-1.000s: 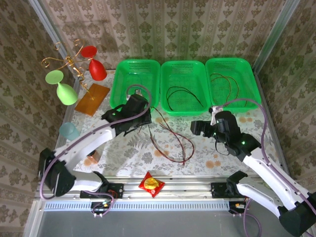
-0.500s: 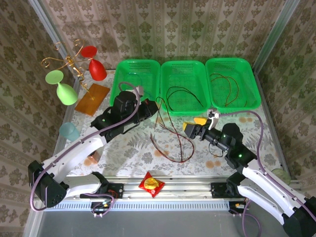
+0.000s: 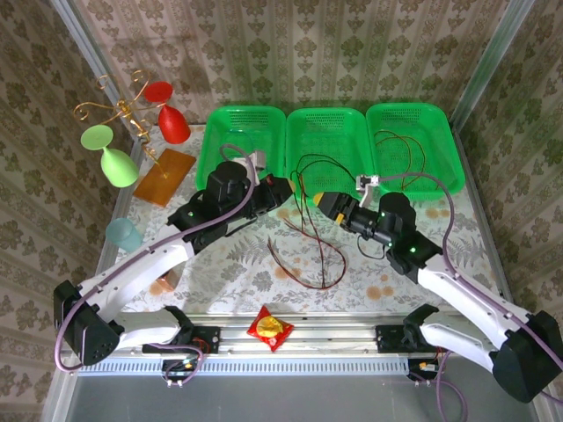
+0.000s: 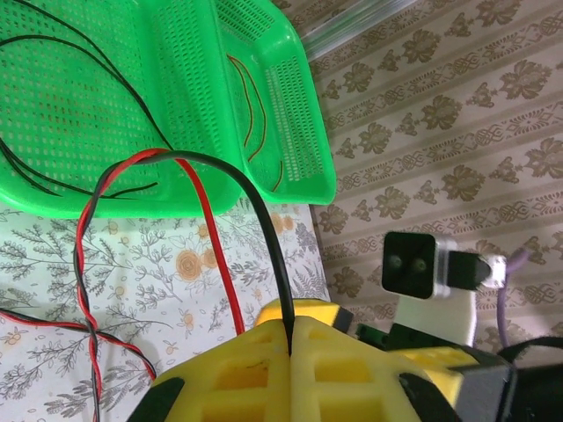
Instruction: Untangle the cables
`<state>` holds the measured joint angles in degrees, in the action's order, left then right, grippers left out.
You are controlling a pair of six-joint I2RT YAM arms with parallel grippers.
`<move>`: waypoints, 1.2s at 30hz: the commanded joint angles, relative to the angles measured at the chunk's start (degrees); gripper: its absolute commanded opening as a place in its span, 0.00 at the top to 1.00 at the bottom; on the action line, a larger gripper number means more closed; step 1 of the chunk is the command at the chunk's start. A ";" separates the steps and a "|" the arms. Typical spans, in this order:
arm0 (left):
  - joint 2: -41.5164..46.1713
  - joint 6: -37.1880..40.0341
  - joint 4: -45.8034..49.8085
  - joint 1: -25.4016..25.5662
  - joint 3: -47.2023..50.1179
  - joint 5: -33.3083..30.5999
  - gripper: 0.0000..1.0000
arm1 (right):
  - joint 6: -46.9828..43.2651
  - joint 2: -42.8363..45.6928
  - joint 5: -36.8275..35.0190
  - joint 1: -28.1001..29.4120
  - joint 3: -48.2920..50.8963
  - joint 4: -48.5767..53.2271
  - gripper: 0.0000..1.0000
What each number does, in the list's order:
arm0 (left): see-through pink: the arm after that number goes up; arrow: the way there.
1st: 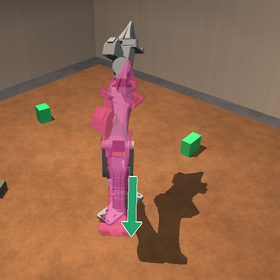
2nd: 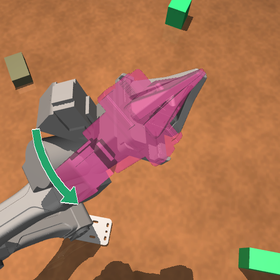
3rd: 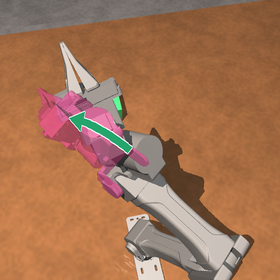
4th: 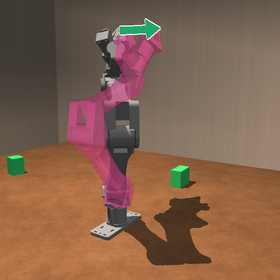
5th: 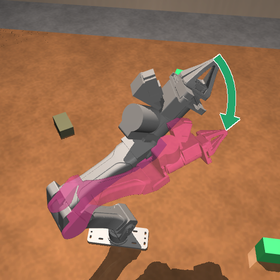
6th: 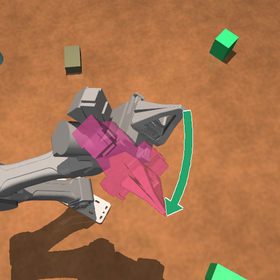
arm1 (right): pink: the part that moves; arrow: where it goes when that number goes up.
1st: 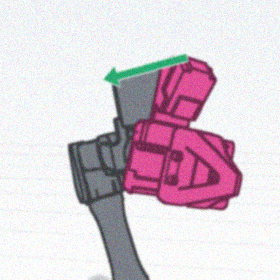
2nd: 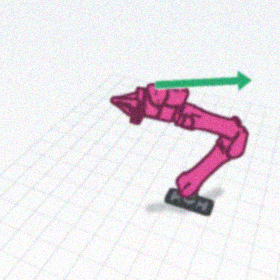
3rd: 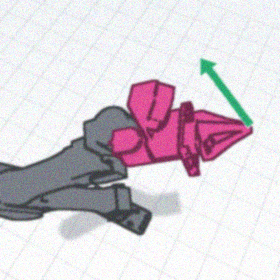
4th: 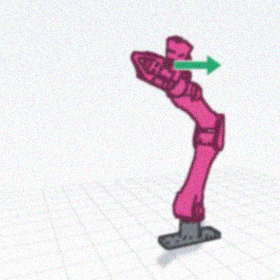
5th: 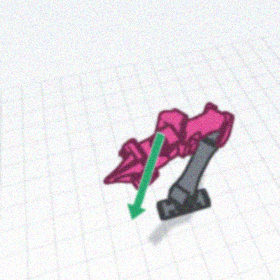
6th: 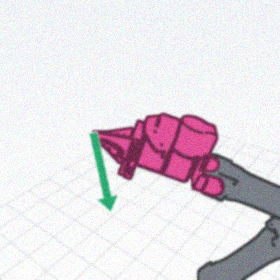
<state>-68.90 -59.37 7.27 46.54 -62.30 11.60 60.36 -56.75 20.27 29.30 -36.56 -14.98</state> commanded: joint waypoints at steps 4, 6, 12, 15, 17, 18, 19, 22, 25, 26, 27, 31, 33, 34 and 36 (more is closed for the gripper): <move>0.18 -0.17 -1.22 0.73 -0.72 0.36 1.00 | 3.44 -7.98 6.09 0.23 -6.82 1.28 0.30; 0.08 -0.22 -1.29 0.78 -0.78 0.38 1.00 | 4.72 -10.42 7.95 0.23 -7.77 -0.97 0.35; 0.26 -0.11 -1.27 1.05 -0.77 0.36 1.00 | 4.25 -14.21 9.61 0.36 -10.30 -1.23 0.53; 0.47 0.05 -0.98 1.09 -0.80 0.18 1.00 | 3.97 -14.40 9.98 0.34 -10.66 -1.19 0.57; 0.61 0.05 -1.03 1.05 -0.67 0.20 1.00 | 3.69 -14.44 10.28 0.41 -10.91 -1.16 0.58; 0.61 0.09 -1.03 1.05 -0.57 0.26 1.00 | 3.61 -14.44 10.32 0.49 -11.07 -1.04 0.59; 0.61 0.06 -1.03 1.09 -0.54 0.31 1.00 | 3.60 -14.42 10.41 0.50 -11.16 -0.93 0.61; 0.67 0.07 -1.12 1.06 -0.45 0.29 1.00 | 3.20 -14.28 10.18 0.50 -11.04 -0.35 0.67; 0.96 0.38 -0.75 1.04 -0.62 0.10 1.00 | 2.69 -13.10 9.07 0.52 -10.86 1.07 0.82; 1.05 0.53 -0.53 1.09 -0.68 0.01 1.00 | 2.27 -12.50 8.45 0.50 -10.82 1.75 0.87; 1.22 0.73 -0.13 1.09 -0.91 -0.15 1.00 | 1.74 -11.62 7.74 0.54 -10.94 2.75 0.93; 2.14 1.72 1.79 0.98 -2.28 -0.52 1.00 | -2.26 -6.74 4.05 0.52 -12.13 8.95 1.00; 2.69 2.35 2.81 0.99 -3.47 -0.69 1.00 | -4.88 -4.03 1.76 0.41 -13.24 12.81 1.00; 2.88 2.84 3.43 1.00 -4.25 -0.74 1.00 | -6.37 -2.59 0.55 0.34 -13.99 14.91 1.00; 3.50 3.64 4.66 0.95 -5.57 -1.10 1.00 | -9.30 -0.07 -2.03 0.11 -15.37 18.67 1.00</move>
<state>-67.79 -58.24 10.41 47.29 -64.05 11.33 57.06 -60.66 23.07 29.52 -48.42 -2.48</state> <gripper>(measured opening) 0.043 0.067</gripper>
